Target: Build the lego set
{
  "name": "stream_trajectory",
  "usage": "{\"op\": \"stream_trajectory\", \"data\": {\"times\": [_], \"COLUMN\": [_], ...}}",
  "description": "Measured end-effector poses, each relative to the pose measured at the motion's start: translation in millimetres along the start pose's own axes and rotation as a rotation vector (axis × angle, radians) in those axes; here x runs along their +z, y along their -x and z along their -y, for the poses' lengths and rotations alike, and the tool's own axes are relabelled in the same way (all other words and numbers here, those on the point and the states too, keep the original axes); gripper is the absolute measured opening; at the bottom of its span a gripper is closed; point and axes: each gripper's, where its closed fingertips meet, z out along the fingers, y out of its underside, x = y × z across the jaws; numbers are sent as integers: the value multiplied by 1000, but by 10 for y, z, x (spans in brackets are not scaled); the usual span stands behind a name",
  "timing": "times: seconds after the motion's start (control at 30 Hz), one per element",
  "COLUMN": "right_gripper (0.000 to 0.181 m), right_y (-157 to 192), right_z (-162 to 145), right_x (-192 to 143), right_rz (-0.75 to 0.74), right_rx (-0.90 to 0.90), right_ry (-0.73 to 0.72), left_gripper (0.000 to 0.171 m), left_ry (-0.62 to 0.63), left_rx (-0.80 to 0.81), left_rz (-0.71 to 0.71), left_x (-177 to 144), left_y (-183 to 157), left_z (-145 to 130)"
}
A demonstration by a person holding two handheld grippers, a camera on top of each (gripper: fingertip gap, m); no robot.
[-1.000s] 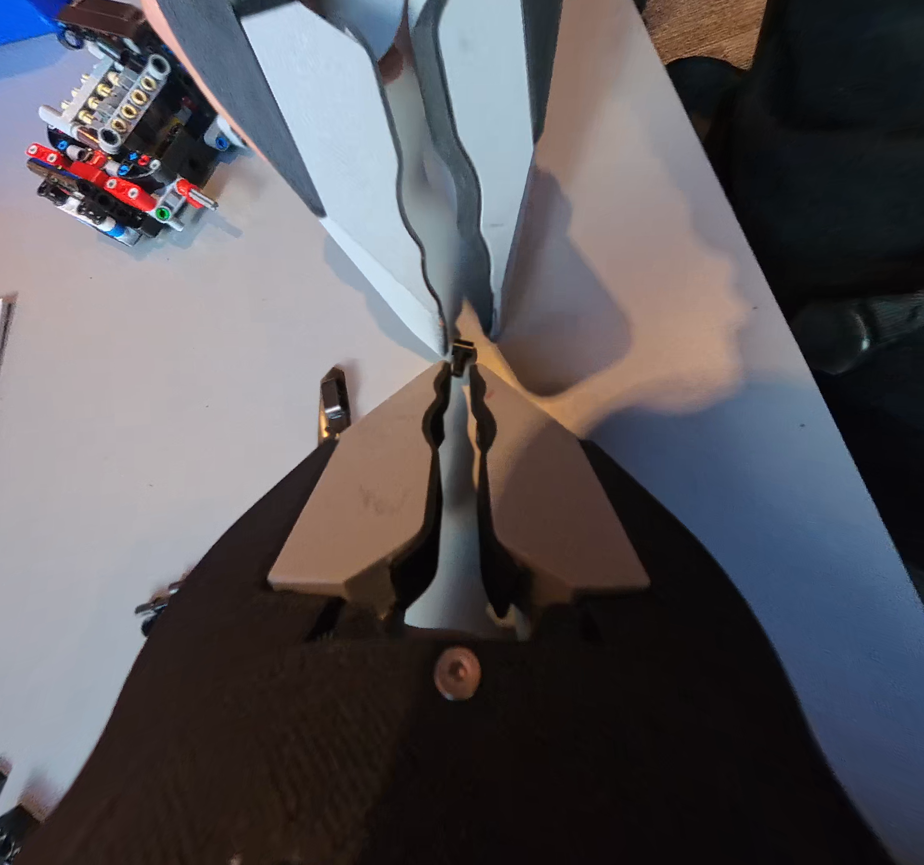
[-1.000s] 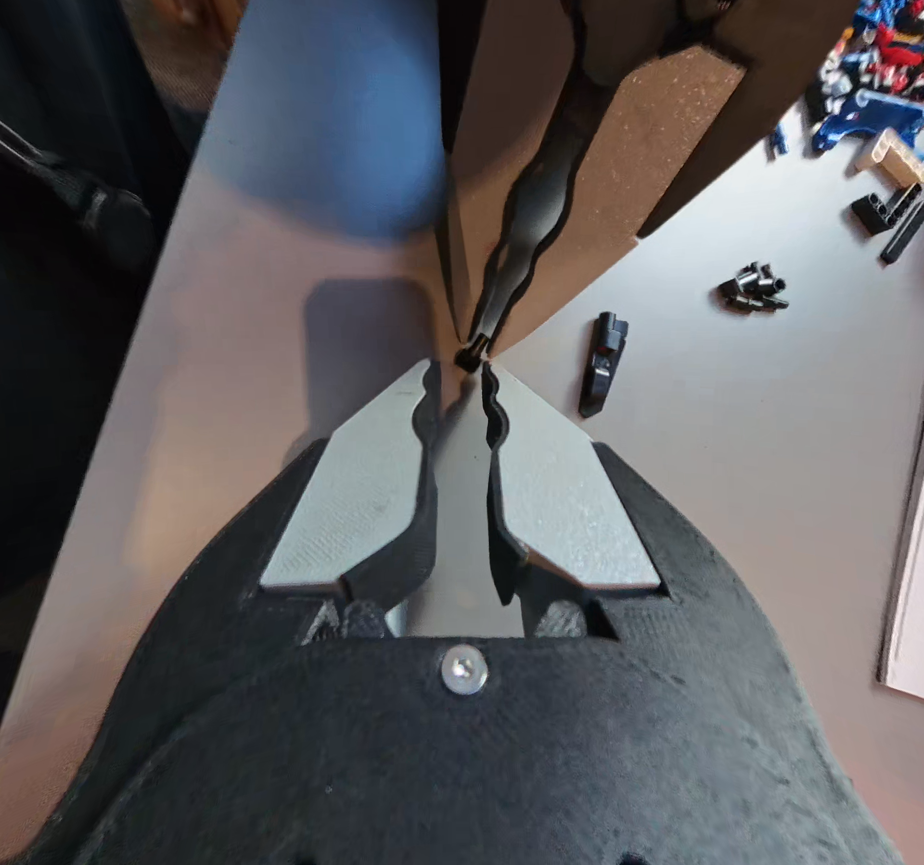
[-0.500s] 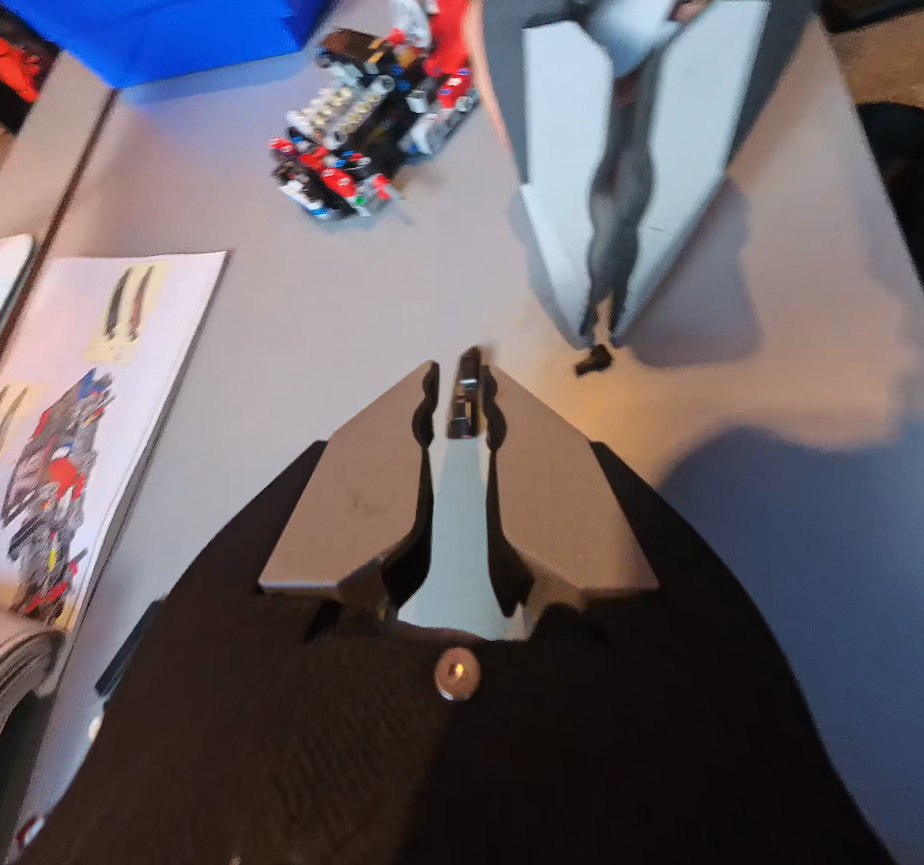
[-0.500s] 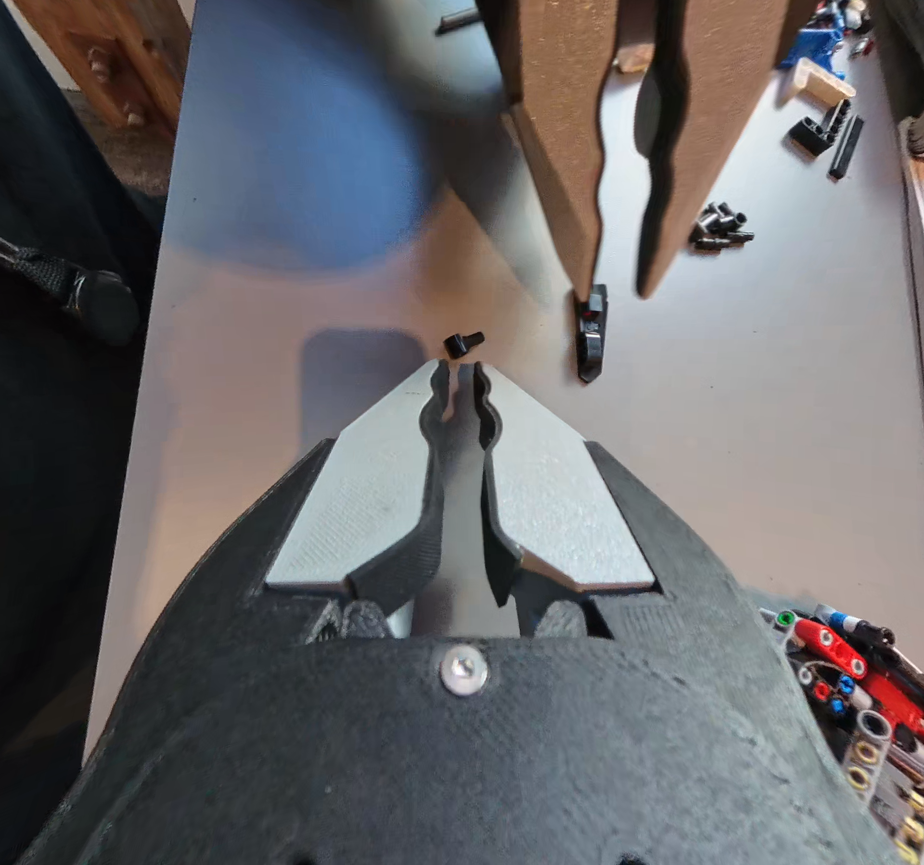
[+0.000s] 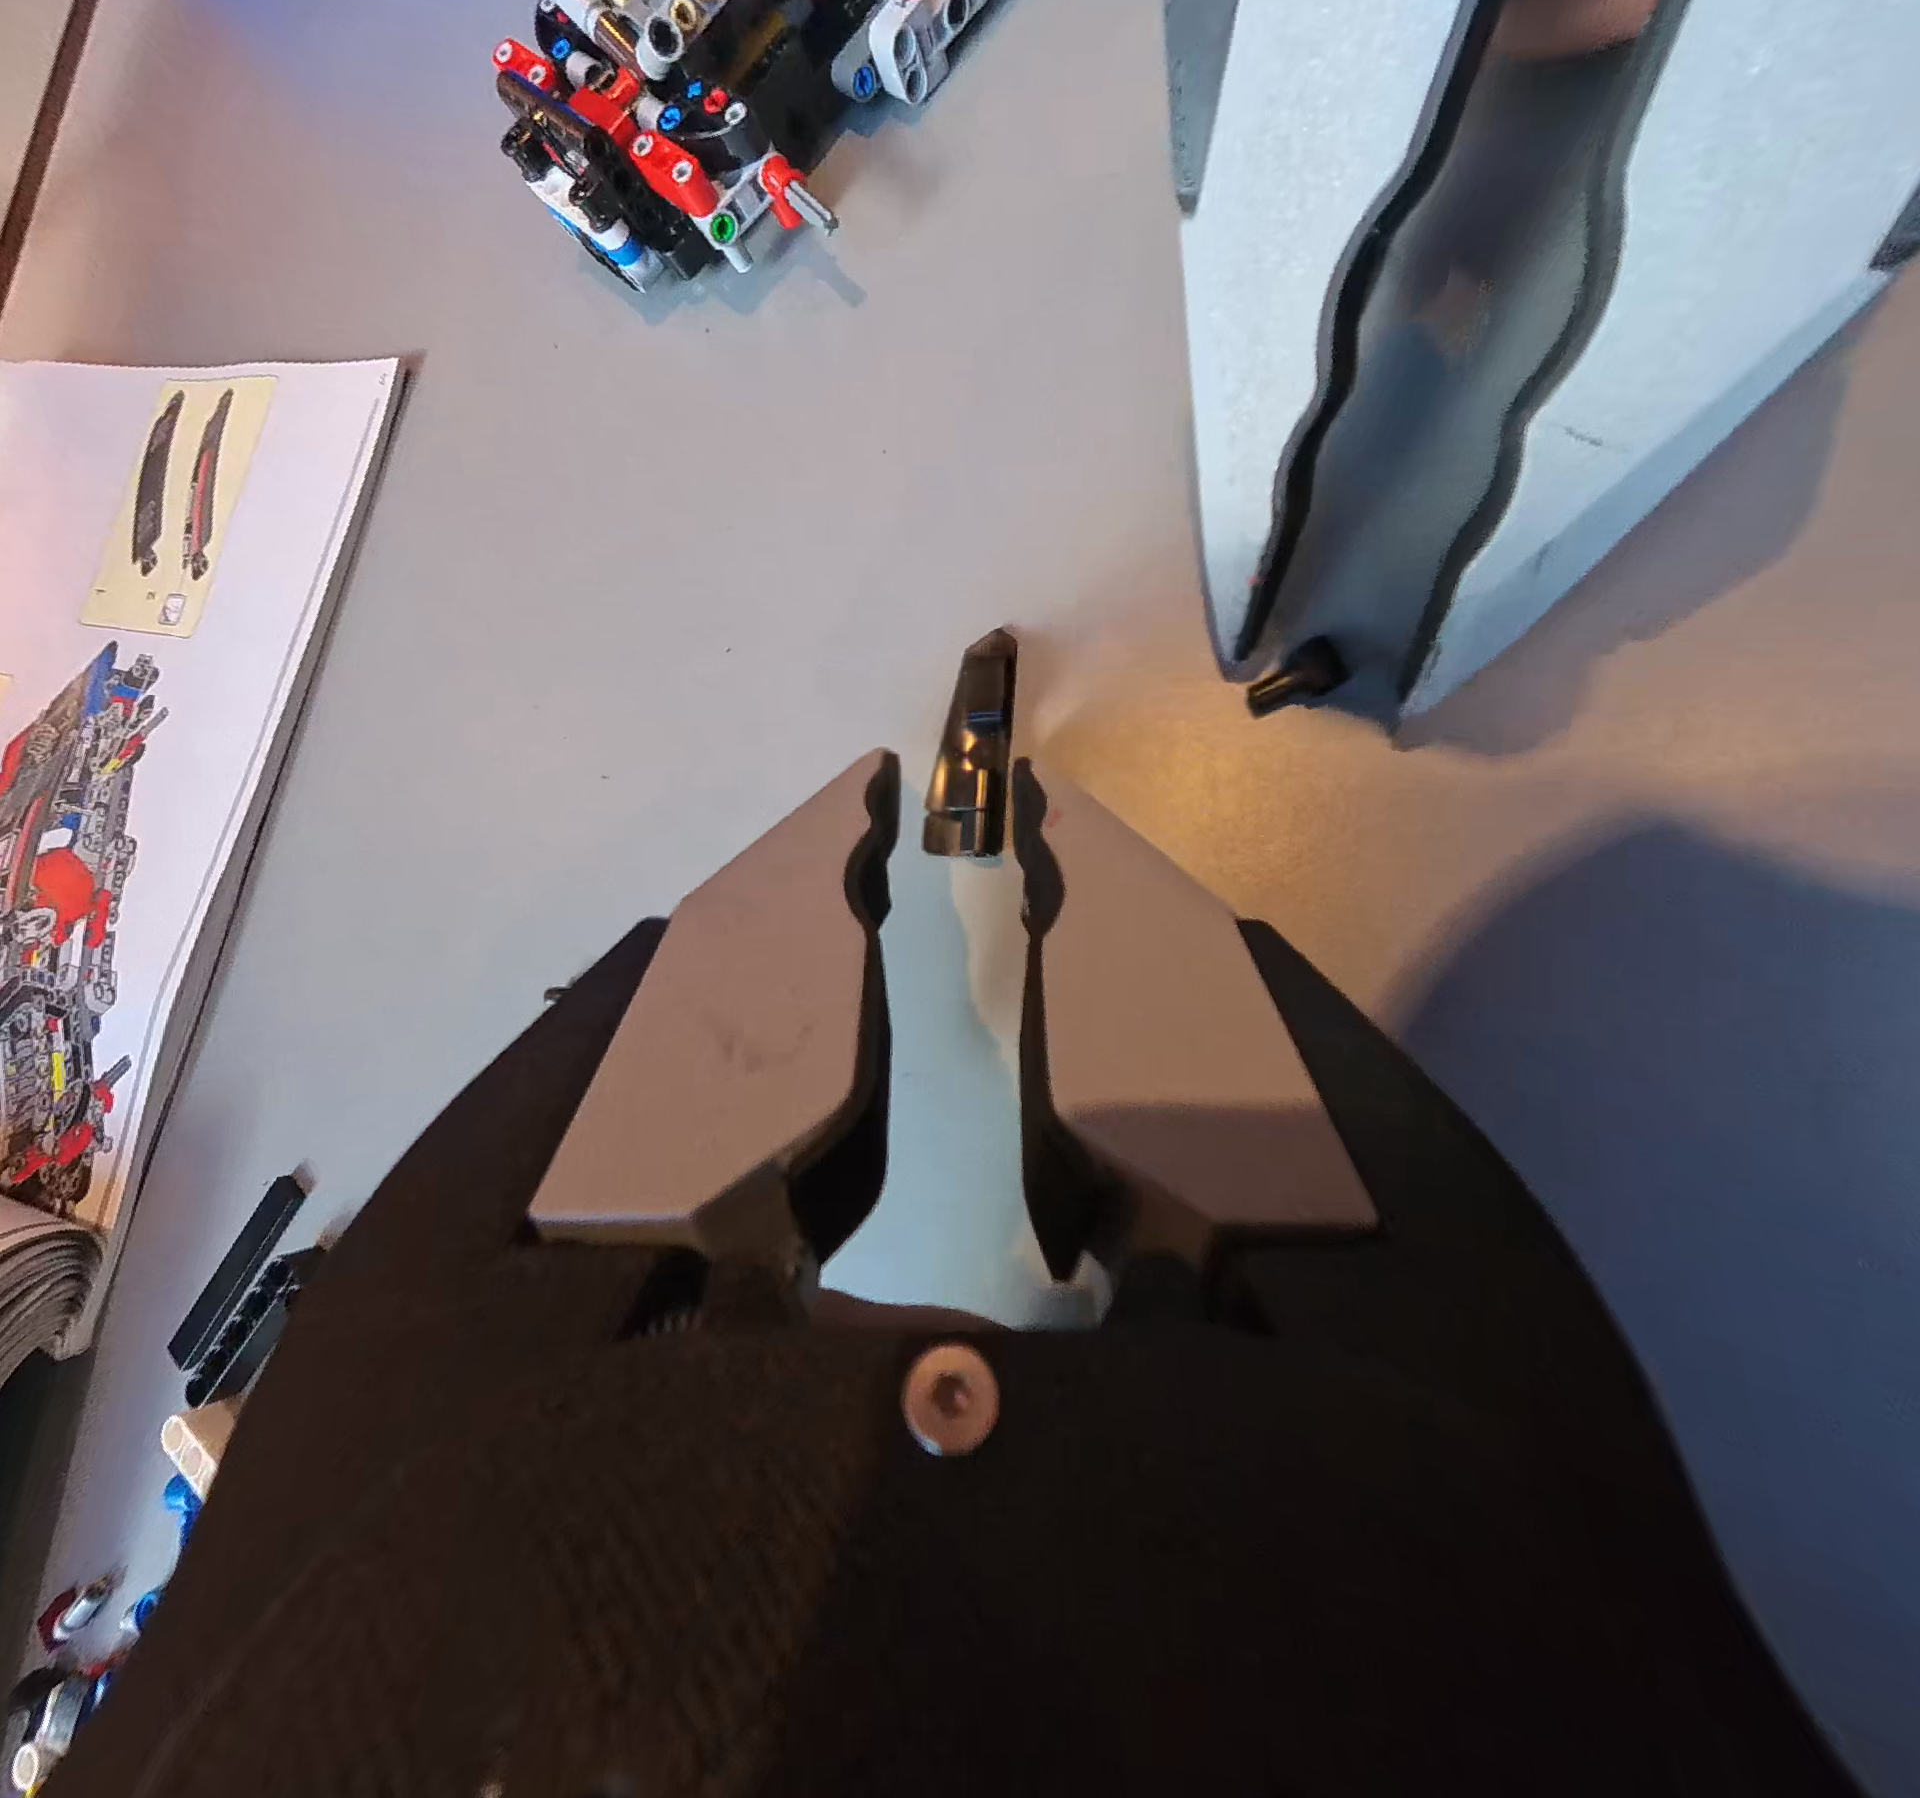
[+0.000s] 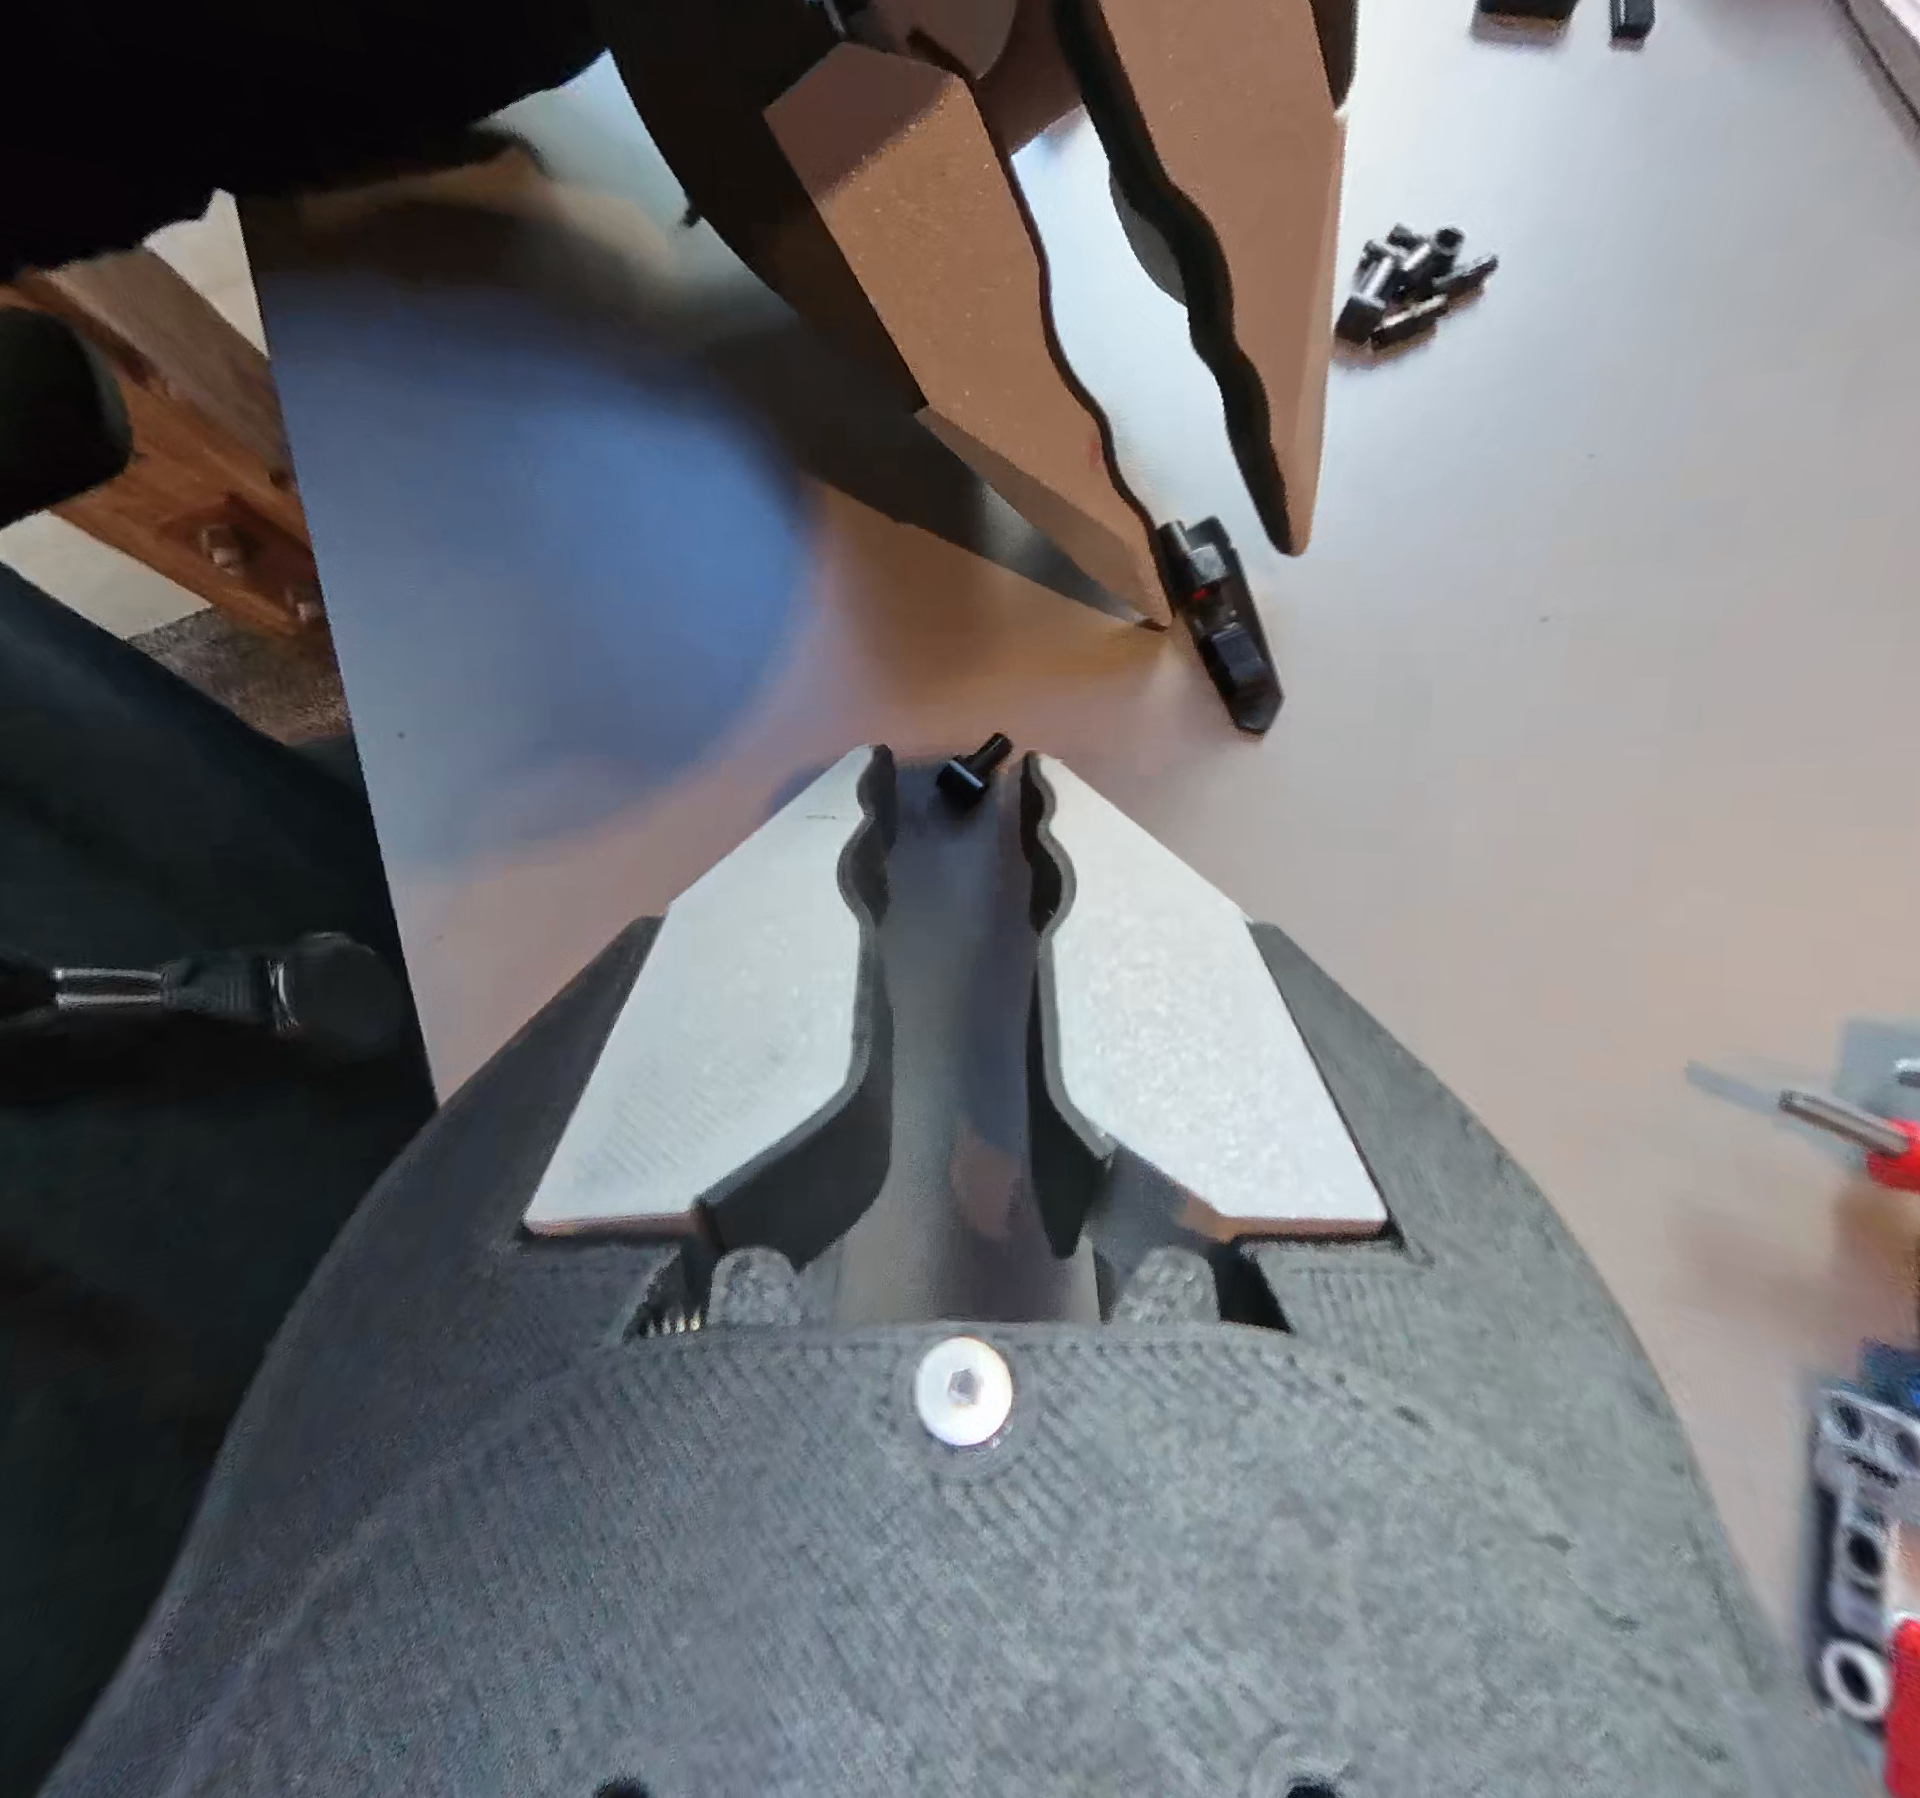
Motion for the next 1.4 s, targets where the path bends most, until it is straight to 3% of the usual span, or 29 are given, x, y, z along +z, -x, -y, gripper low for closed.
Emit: {"op": "stream_trajectory", "data": {"times": [0.23,0.4,0.53,0.63,0.67,0.73,0.8,0.83,0.87,1.17,1.4], "right_gripper": [4,4,4,4,4,4,4,4,4,4,4], "right_y": [-111,-228,-257,-314,-325,-321,-319,-325,-335,-298,-282], "right_z": [-28,-51,40,65,69,83,93,95,92,106,99], "right_x": [10,-83,-175,-203,-213,-235,-248,-248,-247,-194,-146], "right_rz": [-113,-4,194,271,288,330,355,358,356,407,443], "right_rx": [-41,60,212,293,308,332,346,345,342,342,353], "right_ry": [9,-26,-89,-100,-102,-111,-118,-120,-121,-113,-88], "left_gripper": [14,23,0,3,13,9,26,8,0,0,5], "left_ry": [5,-48,-137,-139,-128,-91,-68,-54,-51,-91,-85], "left_rx": [-8,50,241,313,320,297,252,243,237,225,245], "left_rz": [-26,-9,89,148,140,115,85,44,26,101,67], "left_x": [-8,-117,-151,-138,-129,-88,-39,-15,0,-55,-25], "left_y": [-71,-66,-96,-122,-149,-187,-224,-277,-307,-163,-236], "left_z": [8,76,221,275,269,225,206,183,175,262,234]}}
